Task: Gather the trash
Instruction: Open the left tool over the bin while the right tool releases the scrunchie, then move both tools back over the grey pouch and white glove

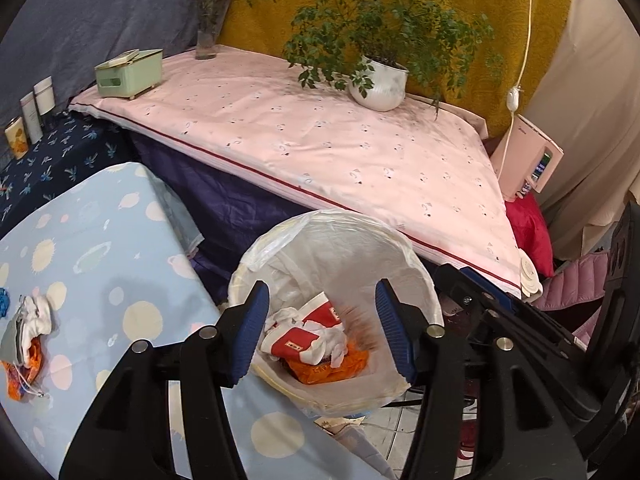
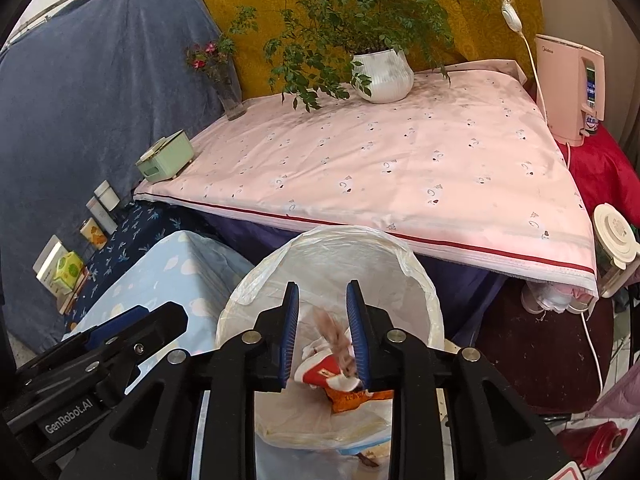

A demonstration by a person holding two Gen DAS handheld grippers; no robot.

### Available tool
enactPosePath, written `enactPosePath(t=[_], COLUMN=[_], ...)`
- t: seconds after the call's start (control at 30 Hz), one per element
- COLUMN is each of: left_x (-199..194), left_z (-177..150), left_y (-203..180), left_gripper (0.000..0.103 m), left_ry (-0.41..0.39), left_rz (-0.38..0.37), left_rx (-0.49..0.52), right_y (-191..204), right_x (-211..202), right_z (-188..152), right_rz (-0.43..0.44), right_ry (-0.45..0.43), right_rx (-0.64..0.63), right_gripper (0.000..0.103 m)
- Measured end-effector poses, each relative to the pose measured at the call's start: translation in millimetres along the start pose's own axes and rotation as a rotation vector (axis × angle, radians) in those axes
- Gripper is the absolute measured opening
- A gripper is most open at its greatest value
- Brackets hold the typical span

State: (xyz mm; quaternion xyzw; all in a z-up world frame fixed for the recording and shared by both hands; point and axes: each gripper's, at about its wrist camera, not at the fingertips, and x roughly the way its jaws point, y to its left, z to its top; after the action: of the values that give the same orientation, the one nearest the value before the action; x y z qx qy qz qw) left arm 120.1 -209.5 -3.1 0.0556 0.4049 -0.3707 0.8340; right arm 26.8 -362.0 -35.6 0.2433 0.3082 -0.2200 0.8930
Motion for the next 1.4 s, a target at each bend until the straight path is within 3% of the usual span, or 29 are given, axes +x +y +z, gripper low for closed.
enactPosePath(t=[0.77,1.4], left_x=[-40,-82], left_z=[-19,-57], left_y=[68,185], left_gripper=[0.052,0.062], left_ry=[-0.047,-0.068], left_rz=[0.077,0.236], left_rx=[-0.117,-0.287], right_y=[77,173], right_x=[-7,3], right_z=[-16,-55], right_rz=[0.062,0.169], right_ry=[0.018,0.078], right_rx=[-0.131,-0.269], right_gripper=[0.026,0.029])
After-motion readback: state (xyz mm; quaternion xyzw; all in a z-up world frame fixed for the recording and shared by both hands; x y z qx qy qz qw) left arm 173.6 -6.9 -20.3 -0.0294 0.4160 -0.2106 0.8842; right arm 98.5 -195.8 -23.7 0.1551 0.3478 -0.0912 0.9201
